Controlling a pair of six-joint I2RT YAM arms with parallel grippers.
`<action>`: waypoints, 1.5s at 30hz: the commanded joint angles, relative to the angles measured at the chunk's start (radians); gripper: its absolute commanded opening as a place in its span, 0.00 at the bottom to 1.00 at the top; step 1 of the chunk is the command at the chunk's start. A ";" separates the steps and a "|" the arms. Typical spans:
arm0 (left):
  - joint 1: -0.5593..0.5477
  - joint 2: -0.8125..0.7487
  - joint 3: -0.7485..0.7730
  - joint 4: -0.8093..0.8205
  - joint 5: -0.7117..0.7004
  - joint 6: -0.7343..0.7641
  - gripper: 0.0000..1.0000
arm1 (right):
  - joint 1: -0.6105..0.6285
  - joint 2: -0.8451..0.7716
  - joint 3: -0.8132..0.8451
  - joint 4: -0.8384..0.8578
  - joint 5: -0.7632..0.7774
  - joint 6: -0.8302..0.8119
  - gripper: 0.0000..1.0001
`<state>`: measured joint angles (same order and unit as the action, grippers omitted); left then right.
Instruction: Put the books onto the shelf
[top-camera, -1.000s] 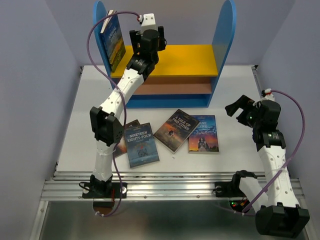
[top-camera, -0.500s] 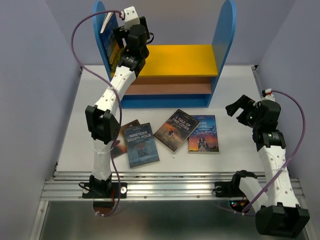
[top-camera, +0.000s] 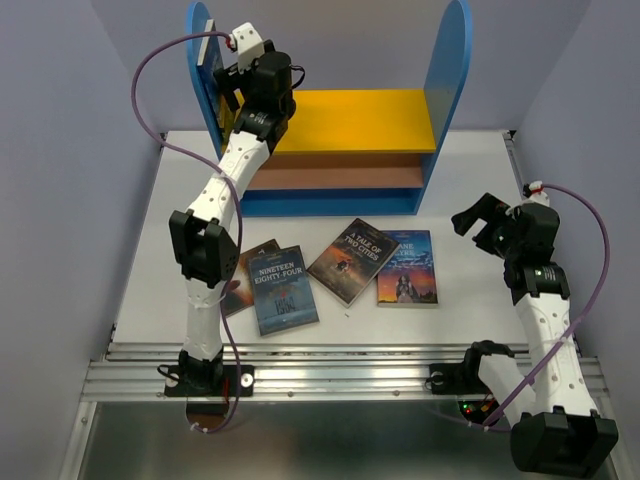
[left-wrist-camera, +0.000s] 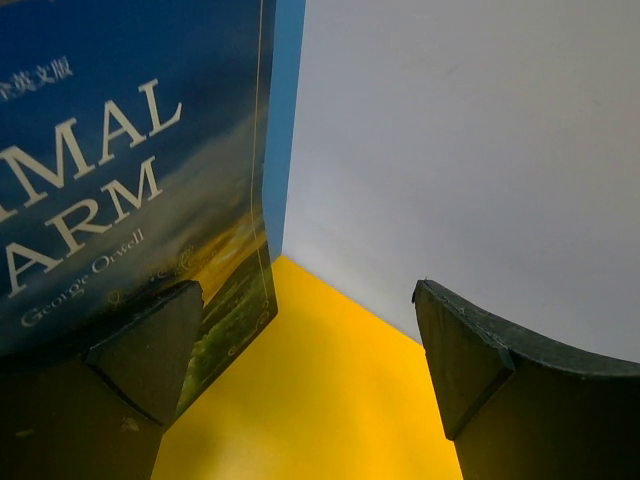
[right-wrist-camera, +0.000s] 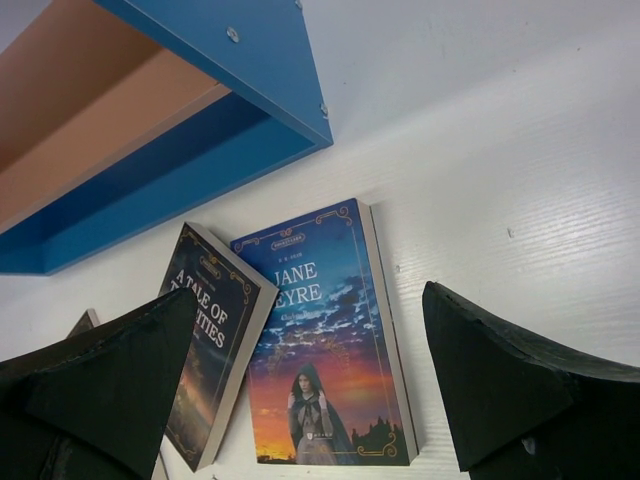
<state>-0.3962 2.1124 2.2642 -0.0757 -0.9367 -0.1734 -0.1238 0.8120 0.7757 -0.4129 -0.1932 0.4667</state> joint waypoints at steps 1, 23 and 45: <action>0.017 -0.049 0.012 -0.058 -0.073 -0.063 0.99 | 0.001 -0.016 0.004 0.020 0.020 -0.013 1.00; -0.047 -0.278 -0.230 0.019 0.346 -0.041 0.99 | 0.001 -0.016 0.005 0.020 0.015 -0.016 1.00; -0.386 -1.126 -1.355 0.228 0.961 -0.277 0.99 | 0.062 -0.051 -0.085 0.043 -0.227 0.038 1.00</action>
<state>-0.7521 1.0233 1.0393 0.0750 -0.0814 -0.3805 -0.1173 0.7727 0.7338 -0.4122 -0.2916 0.4763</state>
